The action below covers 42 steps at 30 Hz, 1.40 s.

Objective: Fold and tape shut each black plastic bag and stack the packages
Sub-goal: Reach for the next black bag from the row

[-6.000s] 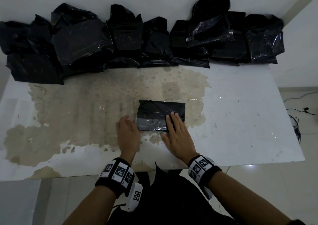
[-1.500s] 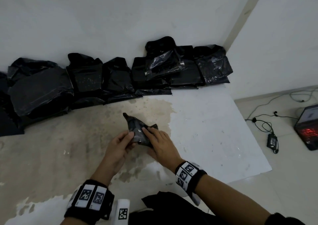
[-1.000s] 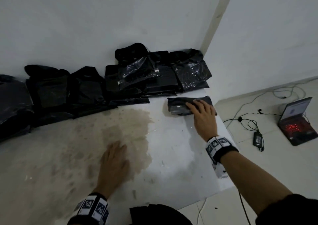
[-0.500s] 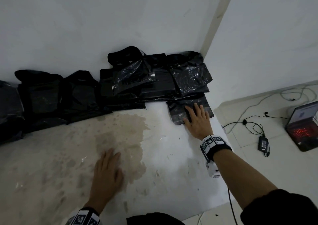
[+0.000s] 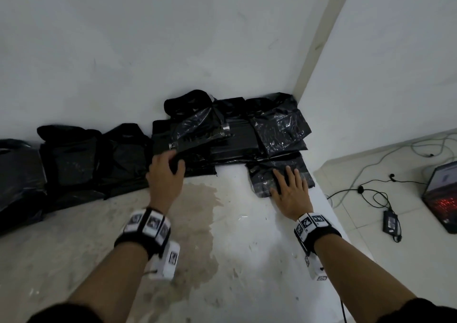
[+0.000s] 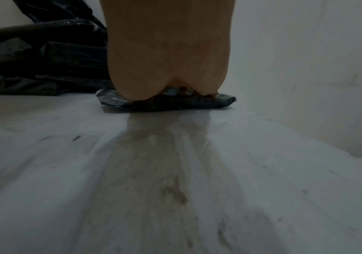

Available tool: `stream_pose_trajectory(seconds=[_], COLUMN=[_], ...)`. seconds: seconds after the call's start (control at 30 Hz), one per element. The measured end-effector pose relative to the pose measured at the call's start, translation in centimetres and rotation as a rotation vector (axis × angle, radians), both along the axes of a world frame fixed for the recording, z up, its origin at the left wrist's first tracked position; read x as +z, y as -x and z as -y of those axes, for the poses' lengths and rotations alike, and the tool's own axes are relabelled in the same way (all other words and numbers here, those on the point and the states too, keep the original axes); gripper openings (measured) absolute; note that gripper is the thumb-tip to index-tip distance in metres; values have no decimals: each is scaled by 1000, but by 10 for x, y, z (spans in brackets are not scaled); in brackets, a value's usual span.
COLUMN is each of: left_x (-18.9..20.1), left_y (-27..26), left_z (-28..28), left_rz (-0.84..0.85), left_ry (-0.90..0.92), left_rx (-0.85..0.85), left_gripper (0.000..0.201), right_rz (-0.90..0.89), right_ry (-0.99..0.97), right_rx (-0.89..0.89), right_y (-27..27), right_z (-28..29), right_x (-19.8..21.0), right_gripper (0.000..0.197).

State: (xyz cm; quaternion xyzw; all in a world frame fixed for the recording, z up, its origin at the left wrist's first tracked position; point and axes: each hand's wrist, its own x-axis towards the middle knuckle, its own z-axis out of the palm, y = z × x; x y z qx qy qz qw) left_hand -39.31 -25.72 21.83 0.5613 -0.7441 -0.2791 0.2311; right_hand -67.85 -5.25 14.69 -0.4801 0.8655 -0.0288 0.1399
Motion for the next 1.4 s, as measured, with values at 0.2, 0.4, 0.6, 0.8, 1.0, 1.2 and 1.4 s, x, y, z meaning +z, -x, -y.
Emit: stream_pose_trajectory(seconds=[0.2,0.4,0.6,0.8,1.0,1.2,1.4], left_x=[18,-2,28,37,-2,-48,-59], left_y=[58,66,61,3,-100,-169,-177], left_z=[73,91,69,-17,-119,-178,-184], left_rz=[98,81,-375,-504,-411,-330,-251], left_ry=[-313,-469,-450,-542,-668,-788,-741], left_rx=[137,255,128,51,-5,88,67], left_gripper=[84,125,81,77,82,103,108], right_rz=[-1,-9,-20,-46,-62,91,311], right_ry=[-72,-99,-119,-114,-34,238,288], right_rx=[12,27,26,4,-4,49,558], right_y=[0,-2,-3,-5,-9,-47,-165], right_z=[2,1,2,3,6,6,16], right_x=[6,9,11,10,12,20,38], right_gripper=[72,98,98,70,63,55,46])
